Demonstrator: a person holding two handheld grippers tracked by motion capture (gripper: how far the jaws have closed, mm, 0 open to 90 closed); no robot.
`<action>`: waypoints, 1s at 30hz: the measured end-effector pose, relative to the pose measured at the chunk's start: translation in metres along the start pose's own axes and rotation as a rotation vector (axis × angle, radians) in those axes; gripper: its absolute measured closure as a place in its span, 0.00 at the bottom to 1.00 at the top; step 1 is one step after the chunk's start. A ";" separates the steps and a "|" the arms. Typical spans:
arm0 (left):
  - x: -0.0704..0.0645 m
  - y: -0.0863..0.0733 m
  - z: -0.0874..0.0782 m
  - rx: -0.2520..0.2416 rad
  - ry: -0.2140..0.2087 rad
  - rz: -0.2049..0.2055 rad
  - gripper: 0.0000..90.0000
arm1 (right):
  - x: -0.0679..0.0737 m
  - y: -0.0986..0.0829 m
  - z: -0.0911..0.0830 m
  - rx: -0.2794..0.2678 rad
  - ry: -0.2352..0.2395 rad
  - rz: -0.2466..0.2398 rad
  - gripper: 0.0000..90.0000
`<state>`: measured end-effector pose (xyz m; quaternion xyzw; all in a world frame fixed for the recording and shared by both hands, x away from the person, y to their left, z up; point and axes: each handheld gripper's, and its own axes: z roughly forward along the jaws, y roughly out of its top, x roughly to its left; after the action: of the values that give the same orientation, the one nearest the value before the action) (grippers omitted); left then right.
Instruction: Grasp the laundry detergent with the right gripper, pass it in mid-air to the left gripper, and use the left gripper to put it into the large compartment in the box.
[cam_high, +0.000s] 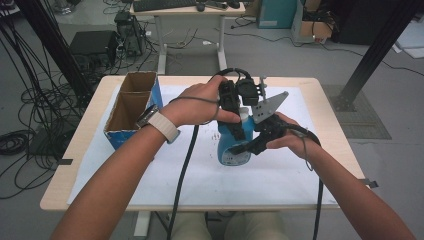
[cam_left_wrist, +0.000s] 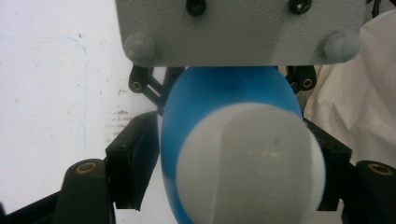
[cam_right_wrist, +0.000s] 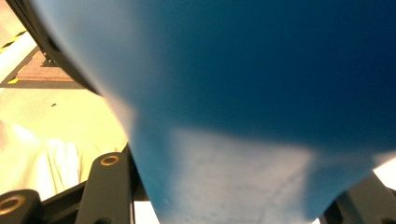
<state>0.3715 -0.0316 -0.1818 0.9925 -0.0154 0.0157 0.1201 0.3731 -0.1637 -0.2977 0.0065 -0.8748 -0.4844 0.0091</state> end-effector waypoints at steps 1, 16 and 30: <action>-0.001 0.000 0.000 0.001 -0.002 -0.005 0.38 | -0.002 0.000 0.001 -0.004 0.004 -0.020 0.48; -0.003 -0.002 0.003 0.022 0.005 -0.014 0.42 | -0.001 -0.001 0.004 0.016 0.001 -0.020 0.48; -0.002 -0.001 0.005 0.023 0.004 -0.012 0.42 | -0.001 -0.002 0.003 0.028 -0.005 -0.008 0.48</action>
<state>0.3700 -0.0316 -0.1867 0.9939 -0.0089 0.0169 0.1089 0.3739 -0.1619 -0.3014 0.0088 -0.8815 -0.4721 0.0047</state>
